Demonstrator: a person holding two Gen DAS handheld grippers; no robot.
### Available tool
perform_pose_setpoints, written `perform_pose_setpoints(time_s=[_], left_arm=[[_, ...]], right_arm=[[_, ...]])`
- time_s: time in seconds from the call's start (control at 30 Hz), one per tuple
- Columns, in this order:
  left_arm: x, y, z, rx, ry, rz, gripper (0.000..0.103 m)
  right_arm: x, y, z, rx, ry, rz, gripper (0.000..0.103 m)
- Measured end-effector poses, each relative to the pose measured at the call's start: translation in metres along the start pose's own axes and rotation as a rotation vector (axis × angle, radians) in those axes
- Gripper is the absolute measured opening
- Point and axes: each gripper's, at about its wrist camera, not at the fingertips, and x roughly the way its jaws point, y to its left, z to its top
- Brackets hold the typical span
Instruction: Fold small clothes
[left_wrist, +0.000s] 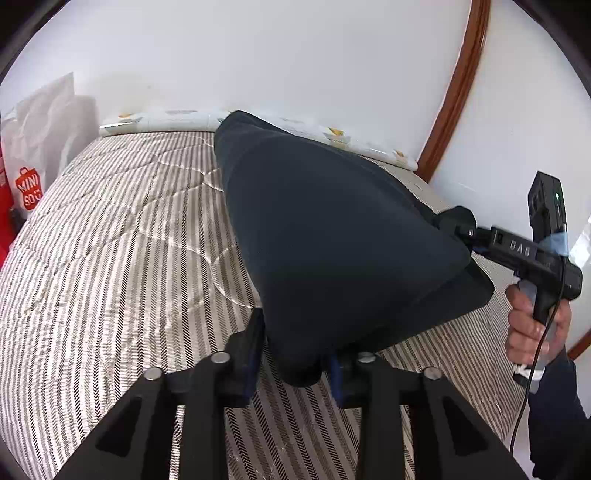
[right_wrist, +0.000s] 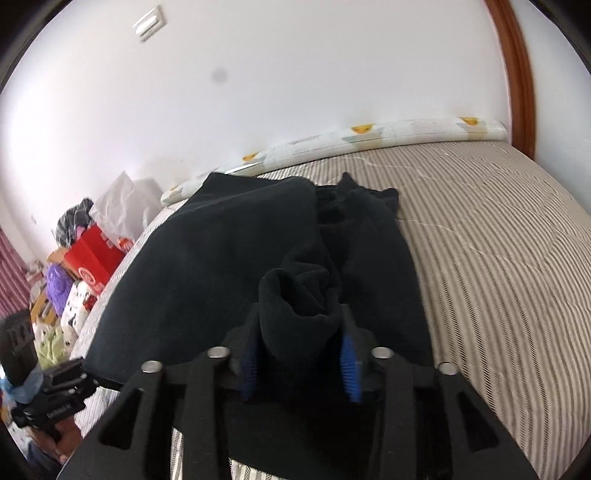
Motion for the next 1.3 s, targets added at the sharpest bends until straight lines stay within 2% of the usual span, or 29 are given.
perform_pose_setpoints(time_s=[0.07,0.23,0.3,0.4,0.43,0.57,0.63,0.7,0.77,0.83,0.93,1.0,1.13,1.3], left_arm=[[0.007,0.002,0.002,0.004,0.025,0.016,0.053],[0.019,0.001,0.012,-0.002,0.052,0.006,0.056],[0.026,-0.002,0.014,0.009,0.061,0.028,0.059],[0.032,-0.006,0.015,0.012,0.068,0.043,0.059],[0.033,-0.007,0.015,0.015,0.07,0.05,0.059],[0.035,-0.007,0.014,0.025,0.078,0.055,0.061],[0.035,-0.008,0.013,0.041,0.083,0.067,0.061],[0.034,-0.011,0.011,0.054,0.087,0.071,0.061],[0.035,-0.015,0.01,0.076,0.089,0.074,0.062],[0.036,-0.02,0.01,0.103,0.087,0.095,0.062],[0.037,-0.02,0.011,0.104,0.088,0.098,0.062],[0.034,-0.019,0.01,0.098,0.097,0.092,0.061],[0.01,-0.021,0.001,0.114,0.06,0.077,0.062],[-0.012,-0.026,-0.004,0.084,0.028,0.033,0.064]], right_arm=[[0.009,0.0,0.004,0.012,0.009,-0.008,0.052],[0.045,-0.003,0.012,0.133,0.058,-0.014,0.052],[0.055,-0.006,0.016,0.187,0.068,0.004,0.051],[0.058,-0.007,0.02,0.202,0.074,0.052,0.032],[0.056,-0.006,0.022,0.184,0.069,0.058,0.023],[0.019,-0.002,0.027,0.094,-0.05,0.059,0.016],[-0.018,-0.007,0.026,0.075,-0.164,0.063,0.016],[-0.042,-0.017,0.018,0.065,-0.226,0.007,0.016],[-0.044,-0.027,0.008,0.08,-0.203,-0.02,0.016],[-0.027,-0.04,-0.008,0.098,-0.112,-0.046,0.016],[-0.01,-0.046,-0.02,0.095,-0.036,-0.087,0.019],[-0.015,-0.047,-0.021,0.099,-0.044,-0.088,0.021],[-0.035,-0.037,-0.02,0.039,-0.087,-0.174,0.033],[-0.043,-0.038,-0.037,-0.01,-0.069,-0.212,0.033]])
